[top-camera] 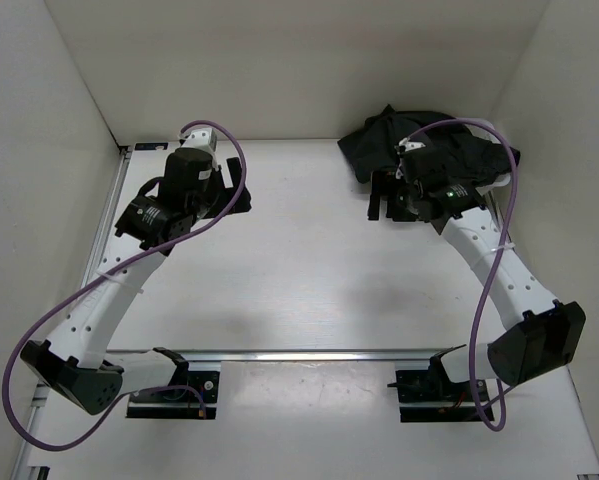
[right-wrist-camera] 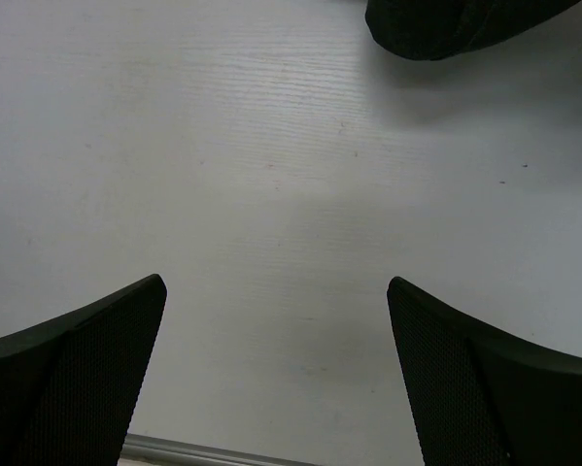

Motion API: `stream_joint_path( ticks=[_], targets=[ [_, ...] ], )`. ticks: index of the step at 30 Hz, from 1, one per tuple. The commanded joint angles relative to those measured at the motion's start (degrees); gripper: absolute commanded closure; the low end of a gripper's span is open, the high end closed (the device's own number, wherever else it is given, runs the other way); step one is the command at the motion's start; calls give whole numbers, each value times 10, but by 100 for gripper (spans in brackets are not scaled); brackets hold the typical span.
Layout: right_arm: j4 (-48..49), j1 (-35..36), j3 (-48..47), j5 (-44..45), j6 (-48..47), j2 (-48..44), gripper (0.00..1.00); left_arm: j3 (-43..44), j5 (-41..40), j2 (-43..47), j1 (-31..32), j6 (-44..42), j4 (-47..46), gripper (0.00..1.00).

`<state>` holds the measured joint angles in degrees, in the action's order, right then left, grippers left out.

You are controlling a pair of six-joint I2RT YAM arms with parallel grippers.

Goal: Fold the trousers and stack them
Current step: Grab the trousers from the pile

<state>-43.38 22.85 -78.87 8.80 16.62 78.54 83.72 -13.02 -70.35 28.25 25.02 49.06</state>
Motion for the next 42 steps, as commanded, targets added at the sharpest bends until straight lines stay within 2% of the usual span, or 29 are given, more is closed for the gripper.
stream_joint_path(
  ticks=[1,9,13,14,17,18,19,21,22,23,24,25,27,33,36,37,38,39,40,42],
  targets=[
    [15,-1,8,9,-13,-23,0,15,1,4,1,-1,-3,0],
    [-13,-20,27,115,22,-62,0,8,26,-1,1,-15,-3,0],
    [-18,-74,11,109,22,-79,0,-15,10,4,1,-15,-3,0],
    [-18,-86,-1,109,22,-67,3,-15,10,4,1,-15,-3,0],
    [-18,-136,-68,87,29,-16,20,-22,4,4,1,-21,-3,0],
    [-18,-159,-88,82,36,3,36,-22,4,4,1,-21,-3,0],
    [-18,-170,-108,68,44,42,47,-22,11,-3,1,-21,-3,0],
    [-18,-199,-174,52,51,87,60,-22,18,-9,1,-21,-3,0],
    [-18,-207,-219,43,51,138,67,-22,29,-15,1,-21,-3,0],
    [-18,-213,-242,37,51,164,66,-22,29,-15,1,-21,-3,0],
    [-35,-224,-268,37,56,189,38,-22,34,-21,1,-21,-3,0],
    [-49,-229,-296,37,65,241,21,-22,34,-21,1,-21,-3,0],
    [-88,-235,-362,51,73,296,0,-15,34,-32,1,-21,-3,0],
    [-94,-235,-386,110,79,365,0,-15,23,-32,1,-21,-3,0],
    [-109,-235,-392,115,74,386,27,-15,23,-38,1,-21,-3,0],
    [-109,-235,-392,120,74,386,44,-15,23,-38,1,-21,-3,0],
    [-114,-235,-392,130,74,386,78,-15,23,-38,1,-21,-3,0],
    [-114,-235,-392,130,82,367,91,-15,30,-38,1,-21,-3,0],
    [-114,-235,-392,139,82,356,99,-15,30,-38,1,-21,-3,0],
    [-102,-235,-397,139,82,321,100,-10,30,-38,1,-21,-3,0]
  ],
)
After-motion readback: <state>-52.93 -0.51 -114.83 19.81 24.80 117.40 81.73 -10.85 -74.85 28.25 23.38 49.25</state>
